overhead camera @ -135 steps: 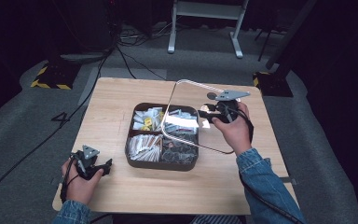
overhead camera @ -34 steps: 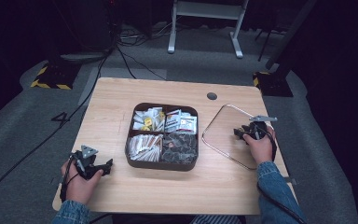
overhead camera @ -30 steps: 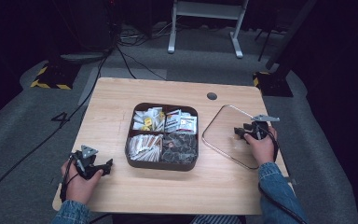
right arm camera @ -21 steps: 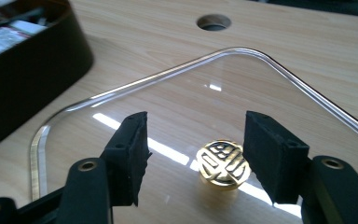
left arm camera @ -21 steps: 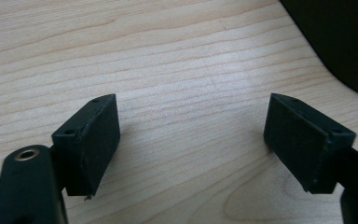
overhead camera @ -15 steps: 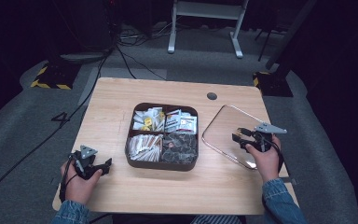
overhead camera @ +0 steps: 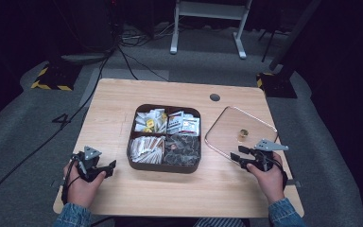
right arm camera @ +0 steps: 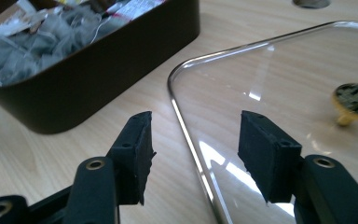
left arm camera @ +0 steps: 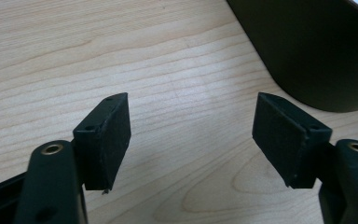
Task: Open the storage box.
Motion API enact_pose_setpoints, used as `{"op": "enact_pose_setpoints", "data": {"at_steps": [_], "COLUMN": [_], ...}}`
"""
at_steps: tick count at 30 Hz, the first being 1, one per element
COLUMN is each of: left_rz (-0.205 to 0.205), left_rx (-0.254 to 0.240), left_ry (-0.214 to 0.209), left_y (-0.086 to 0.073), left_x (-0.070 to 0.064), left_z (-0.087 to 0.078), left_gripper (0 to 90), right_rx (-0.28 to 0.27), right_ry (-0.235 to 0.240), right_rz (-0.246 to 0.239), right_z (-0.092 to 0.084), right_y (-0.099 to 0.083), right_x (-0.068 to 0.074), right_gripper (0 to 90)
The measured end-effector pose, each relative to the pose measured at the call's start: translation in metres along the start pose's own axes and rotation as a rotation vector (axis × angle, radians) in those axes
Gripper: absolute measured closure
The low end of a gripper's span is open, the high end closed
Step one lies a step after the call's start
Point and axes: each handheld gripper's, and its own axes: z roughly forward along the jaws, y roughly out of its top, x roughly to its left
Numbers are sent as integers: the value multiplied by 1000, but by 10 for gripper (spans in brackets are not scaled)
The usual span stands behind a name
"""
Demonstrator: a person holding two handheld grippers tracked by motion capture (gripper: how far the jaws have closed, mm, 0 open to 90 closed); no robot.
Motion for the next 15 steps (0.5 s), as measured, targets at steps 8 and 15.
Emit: {"op": "enact_pose_setpoints", "data": {"at_steps": [8, 15], "left_rz": [-20, -35], "left_rx": [-5, -25], "left_ry": [-39, -74], "left_y": [8, 14], "left_x": [-2, -3], "left_z": [-7, -8], "left_gripper": [312, 323], "right_rx": [101, 139], "right_ry": [52, 79], "right_rz": [-89, -138], "right_z": [21, 31], "right_y": [-14, -23], "right_x": [22, 34], "right_gripper": [449, 440]}}
